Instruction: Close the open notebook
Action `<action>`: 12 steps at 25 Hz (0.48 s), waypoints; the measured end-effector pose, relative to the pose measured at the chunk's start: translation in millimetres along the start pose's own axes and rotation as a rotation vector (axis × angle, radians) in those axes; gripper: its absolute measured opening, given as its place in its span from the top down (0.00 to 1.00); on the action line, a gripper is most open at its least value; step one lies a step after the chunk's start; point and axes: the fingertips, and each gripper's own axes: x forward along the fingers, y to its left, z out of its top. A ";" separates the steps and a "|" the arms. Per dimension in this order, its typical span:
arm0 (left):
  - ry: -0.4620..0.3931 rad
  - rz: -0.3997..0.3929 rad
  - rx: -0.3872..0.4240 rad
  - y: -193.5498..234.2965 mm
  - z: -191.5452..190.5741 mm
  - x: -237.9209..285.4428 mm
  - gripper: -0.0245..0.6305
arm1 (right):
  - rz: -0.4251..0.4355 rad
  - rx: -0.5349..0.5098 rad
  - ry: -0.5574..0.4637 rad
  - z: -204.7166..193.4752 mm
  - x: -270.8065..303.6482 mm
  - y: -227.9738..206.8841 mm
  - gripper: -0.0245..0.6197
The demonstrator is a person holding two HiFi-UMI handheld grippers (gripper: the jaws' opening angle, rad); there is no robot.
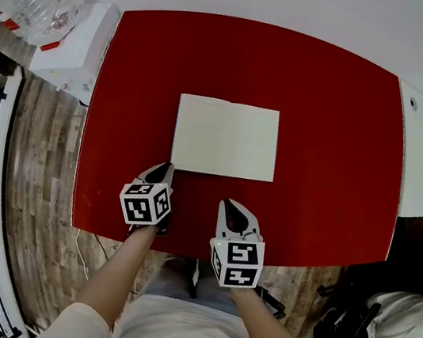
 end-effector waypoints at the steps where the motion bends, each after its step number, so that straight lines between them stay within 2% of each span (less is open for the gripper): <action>1: -0.001 0.001 0.004 -0.1 0.5 -0.4 0.93 | 0.000 0.000 0.001 0.3 0.7 0.0 0.96; 8: -0.010 0.002 0.028 -3.1 4.4 -5.0 0.94 | 0.002 0.003 -0.006 3.0 3.3 0.1 0.96; 12: -0.020 0.005 0.084 -9.3 9.5 -13.6 0.94 | 0.000 0.013 -0.010 3.3 3.3 -0.2 0.96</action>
